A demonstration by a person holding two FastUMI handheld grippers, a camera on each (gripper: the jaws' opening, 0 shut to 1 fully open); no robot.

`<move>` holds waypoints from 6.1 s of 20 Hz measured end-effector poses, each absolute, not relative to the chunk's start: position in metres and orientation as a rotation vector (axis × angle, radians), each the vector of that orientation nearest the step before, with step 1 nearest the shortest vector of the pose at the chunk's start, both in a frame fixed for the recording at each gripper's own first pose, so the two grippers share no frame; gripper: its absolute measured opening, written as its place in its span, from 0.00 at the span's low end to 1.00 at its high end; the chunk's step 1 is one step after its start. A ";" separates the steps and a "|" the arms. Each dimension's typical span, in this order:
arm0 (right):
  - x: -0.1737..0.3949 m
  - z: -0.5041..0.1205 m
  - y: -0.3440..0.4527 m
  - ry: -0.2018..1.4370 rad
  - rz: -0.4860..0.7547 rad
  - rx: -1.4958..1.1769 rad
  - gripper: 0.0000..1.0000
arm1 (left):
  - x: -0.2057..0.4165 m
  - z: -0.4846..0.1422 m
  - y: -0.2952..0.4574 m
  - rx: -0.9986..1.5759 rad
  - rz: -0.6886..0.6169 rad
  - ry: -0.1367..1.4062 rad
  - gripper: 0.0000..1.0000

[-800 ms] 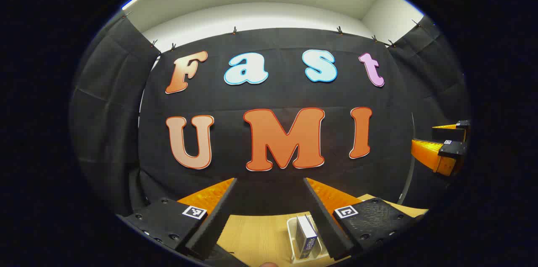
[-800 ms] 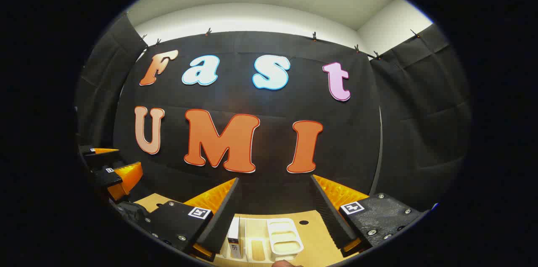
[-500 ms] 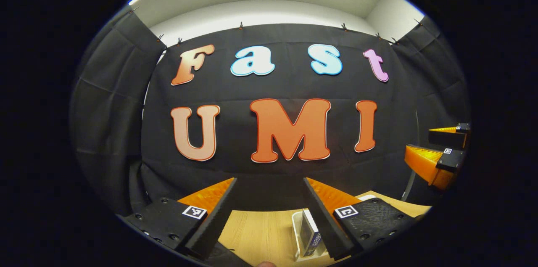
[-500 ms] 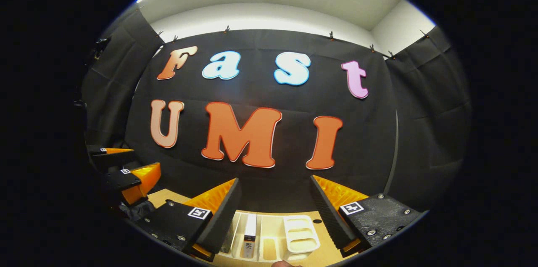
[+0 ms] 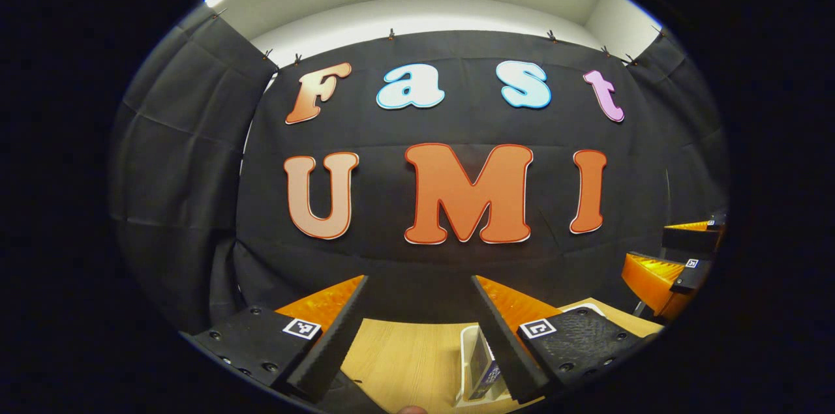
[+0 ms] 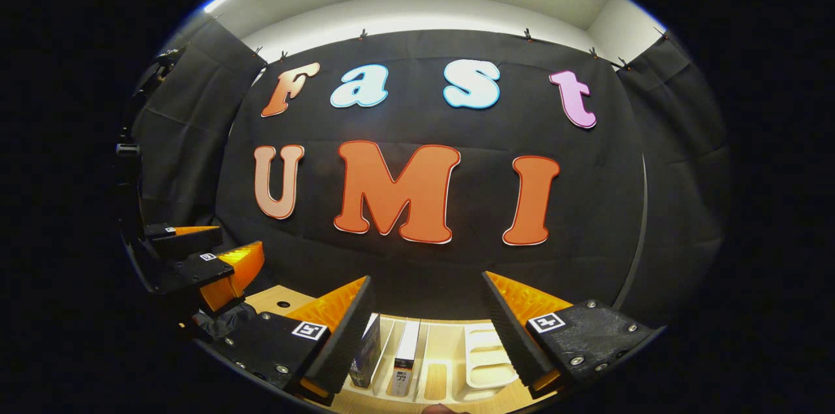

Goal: Open the schoolbag, grab two books from the bookshelf and put them into the schoolbag.

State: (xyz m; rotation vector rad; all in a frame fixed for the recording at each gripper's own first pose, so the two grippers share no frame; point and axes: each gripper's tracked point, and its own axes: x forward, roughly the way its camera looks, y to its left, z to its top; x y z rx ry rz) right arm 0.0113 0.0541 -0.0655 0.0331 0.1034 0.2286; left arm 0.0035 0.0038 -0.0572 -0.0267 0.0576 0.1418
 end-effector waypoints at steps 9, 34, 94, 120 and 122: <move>0.027 -0.074 0.036 0.116 0.240 0.058 0.96 | -0.002 -0.052 -0.008 0.001 0.183 0.032 0.94; 0.055 -0.083 0.015 0.101 0.281 -0.015 0.96 | 0.014 -0.028 -0.003 0.052 0.145 -0.041 0.95; 0.068 -0.144 -0.053 0.180 0.243 -0.003 0.96 | -0.173 -0.434 0.099 1.108 0.195 0.875 0.95; 0.015 -0.155 0.008 0.394 0.088 -0.116 0.96 | -0.069 -0.387 0.152 0.436 -0.386 1.110 0.07; 0.011 -0.155 0.033 0.431 0.065 -0.149 0.96 | -0.064 -0.380 0.156 0.409 -0.471 1.115 0.07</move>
